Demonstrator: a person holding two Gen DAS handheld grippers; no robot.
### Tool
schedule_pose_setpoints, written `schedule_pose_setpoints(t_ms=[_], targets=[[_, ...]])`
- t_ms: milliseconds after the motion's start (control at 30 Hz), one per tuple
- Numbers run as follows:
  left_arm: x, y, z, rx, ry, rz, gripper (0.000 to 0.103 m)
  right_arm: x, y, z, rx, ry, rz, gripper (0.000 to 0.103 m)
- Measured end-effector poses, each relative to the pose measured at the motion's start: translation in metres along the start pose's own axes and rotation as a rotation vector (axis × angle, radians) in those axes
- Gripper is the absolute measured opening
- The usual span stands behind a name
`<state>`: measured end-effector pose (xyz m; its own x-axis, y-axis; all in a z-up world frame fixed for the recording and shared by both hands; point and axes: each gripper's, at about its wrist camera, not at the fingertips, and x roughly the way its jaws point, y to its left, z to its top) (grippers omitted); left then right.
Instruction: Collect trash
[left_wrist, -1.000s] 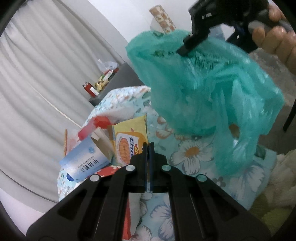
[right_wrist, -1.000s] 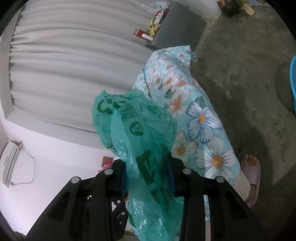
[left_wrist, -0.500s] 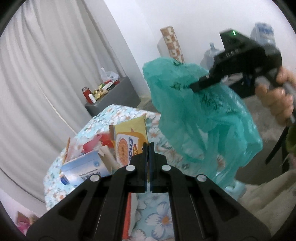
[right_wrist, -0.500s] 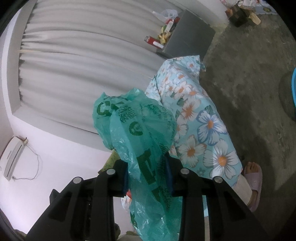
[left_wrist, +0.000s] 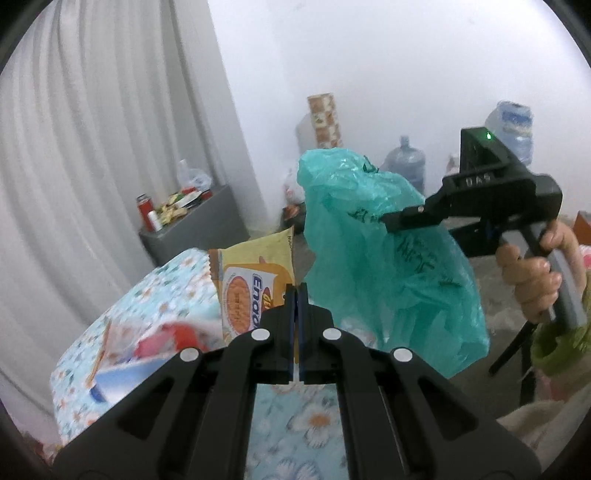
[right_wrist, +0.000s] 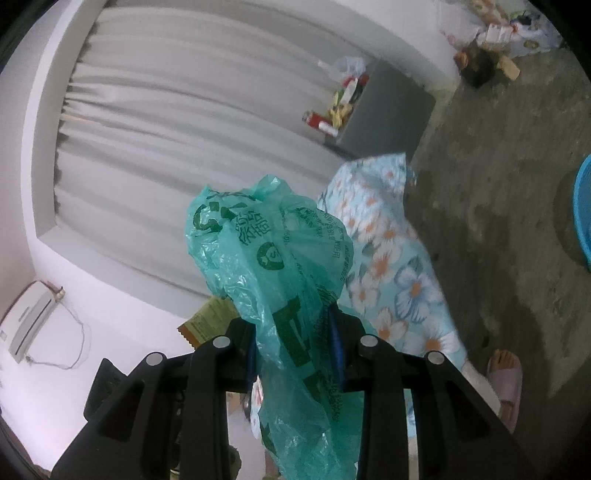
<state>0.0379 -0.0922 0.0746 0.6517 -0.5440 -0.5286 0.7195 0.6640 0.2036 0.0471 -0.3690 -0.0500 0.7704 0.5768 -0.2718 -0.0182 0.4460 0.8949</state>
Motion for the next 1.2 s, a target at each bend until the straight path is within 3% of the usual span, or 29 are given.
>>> schedule_pose_setpoints(t_ms=[133, 267, 367, 500, 633, 833, 900, 967, 1033, 1133, 1200], targets=[[0.023, -0.007, 0.028, -0.019, -0.023, -0.107, 0.000, -0.028, -0.001, 0.014, -0.019, -0.101, -0.058, 0.030], [0.064, -0.021, 0.065, -0.030, -0.020, -0.252, 0.000, -0.076, -0.013, 0.032, -0.030, -0.269, -0.181, 0.030], [0.107, -0.040, 0.089, -0.047, 0.008, -0.372, 0.000, -0.115, -0.029, 0.041, -0.055, -0.424, -0.402, 0.030], [0.177, -0.073, 0.106, -0.067, 0.106, -0.520, 0.000, -0.138, -0.070, 0.046, -0.020, -0.513, -0.598, 0.030], [0.265, -0.120, 0.109, -0.089, 0.244, -0.663, 0.000, -0.144, -0.135, 0.051, 0.087, -0.527, -0.726, 0.030], [0.373, -0.186, 0.095, -0.022, 0.394, -0.695, 0.000, -0.138, -0.230, 0.063, 0.232, -0.496, -0.790, 0.032], [0.402, -0.201, 0.087, -0.025, 0.433, -0.701, 0.000, -0.130, -0.256, 0.067, 0.257, -0.487, -0.800, 0.040], [0.429, -0.217, 0.076, -0.015, 0.462, -0.676, 0.007, -0.121, -0.290, 0.073, 0.306, -0.458, -0.808, 0.067], [0.449, -0.229, 0.062, 0.004, 0.503, -0.667, 0.039, -0.117, -0.322, 0.079, 0.368, -0.437, -0.832, 0.073], [0.461, -0.230, 0.051, -0.029, 0.528, -0.649, 0.041, -0.112, -0.356, 0.074, 0.446, -0.395, -0.900, 0.073], [0.459, -0.222, 0.052, -0.082, 0.524, -0.680, 0.041, -0.118, -0.365, 0.064, 0.493, -0.437, -0.906, 0.073]])
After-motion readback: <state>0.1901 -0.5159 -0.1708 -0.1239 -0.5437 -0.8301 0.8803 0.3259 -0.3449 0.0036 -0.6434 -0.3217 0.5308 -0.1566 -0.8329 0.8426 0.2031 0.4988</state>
